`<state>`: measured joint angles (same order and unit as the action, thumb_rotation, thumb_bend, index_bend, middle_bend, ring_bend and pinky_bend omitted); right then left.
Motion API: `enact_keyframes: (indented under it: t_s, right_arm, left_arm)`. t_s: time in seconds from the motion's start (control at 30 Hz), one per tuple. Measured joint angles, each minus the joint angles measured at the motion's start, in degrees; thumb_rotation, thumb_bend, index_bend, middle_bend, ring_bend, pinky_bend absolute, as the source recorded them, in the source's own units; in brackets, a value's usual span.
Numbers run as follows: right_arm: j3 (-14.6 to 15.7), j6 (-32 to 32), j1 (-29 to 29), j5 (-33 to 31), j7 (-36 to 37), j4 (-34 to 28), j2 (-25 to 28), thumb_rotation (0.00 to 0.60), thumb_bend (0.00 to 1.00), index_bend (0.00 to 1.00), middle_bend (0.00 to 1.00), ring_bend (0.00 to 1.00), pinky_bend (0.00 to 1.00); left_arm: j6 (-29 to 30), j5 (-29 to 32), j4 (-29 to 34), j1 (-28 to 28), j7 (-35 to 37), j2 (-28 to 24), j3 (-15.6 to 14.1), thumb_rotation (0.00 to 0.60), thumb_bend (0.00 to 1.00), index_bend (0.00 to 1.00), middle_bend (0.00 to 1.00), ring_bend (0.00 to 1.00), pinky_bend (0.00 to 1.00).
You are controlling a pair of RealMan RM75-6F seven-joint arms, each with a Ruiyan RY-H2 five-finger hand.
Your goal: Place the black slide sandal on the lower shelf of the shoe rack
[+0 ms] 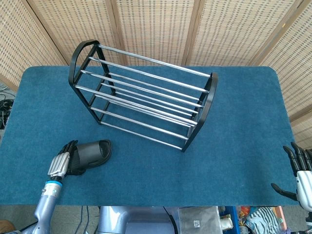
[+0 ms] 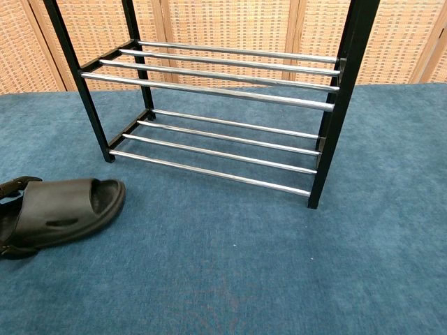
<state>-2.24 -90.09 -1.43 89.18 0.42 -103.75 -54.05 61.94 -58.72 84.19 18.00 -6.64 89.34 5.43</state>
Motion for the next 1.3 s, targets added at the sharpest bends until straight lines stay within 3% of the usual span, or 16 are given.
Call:
enact_keyframes:
  t_s: [0.07, 0.2, 0.43, 0.57, 0.73, 1.03, 1.3]
  right_arm:
    - [-0.04, -0.15, -0.05, -0.01, 0.02, 0.03, 0.01, 0.6, 0.0, 0.0, 0.0, 0.0, 0.0]
    - [-0.08, -0.11, -0.04, -0.11, 0.05, 0.08, -0.03, 0.6, 0.0, 0.0, 0.0, 0.0, 0.0]
    - [-0.02, 0.21, 0.1, -0.15, -0.29, 0.04, -0.12, 0.6, 0.0, 0.0, 0.0, 0.0, 0.0]
    - [0.05, 0.37, 0.15, -0.14, -0.53, -0.05, -0.16, 0.6, 0.0, 0.0, 0.0, 0.0, 0.0]
    - [0.13, 0.46, 0.17, -0.09, -0.85, -0.13, -0.26, 0.6, 0.0, 0.0, 0.0, 0.0, 0.0]
    - [0.13, 0.85, 0.35, -0.32, -1.32, -0.12, -0.44, 0.6, 0.0, 0.0, 0.0, 0.0, 0.0]
    - [-0.09, 1.67, 0.74, -1.15, -1.17, 0.05, -0.45, 0.6, 0.0, 0.0, 0.0, 0.0, 0.0]
  left_arm:
    - [-0.02, -0.43, -0.25, -0.03, 0.42, 0.15, -0.04, 0.6, 0.45, 0.26, 0.35, 0.29, 0.46]
    - [0.67, -2.29, -0.69, -0.43, 1.98, 0.38, -0.26, 0.6, 0.53, 0.32, 0.38, 0.32, 0.47]
    - [4.75, -8.86, -0.03, -2.06, 8.49, -0.15, -0.58, 0.6, 0.54, 0.32, 0.38, 0.32, 0.47]
    - [7.61, -13.1, 2.98, -2.87, 11.3, -1.77, -0.62, 0.6, 0.54, 0.32, 0.38, 0.32, 0.47]
    - [9.48, -14.11, 7.85, -2.75, 11.01, -2.94, 0.88, 0.6, 0.54, 0.32, 0.38, 0.32, 0.47]
    - [7.91, -4.69, 13.47, 2.37, -2.32, -1.34, 7.47, 0.6, 0.54, 0.32, 0.38, 0.32, 0.47]
    - [7.88, 14.29, 15.16, 10.37, -19.72, 3.44, 14.17, 0.6, 0.54, 0.32, 0.38, 0.32, 0.47]
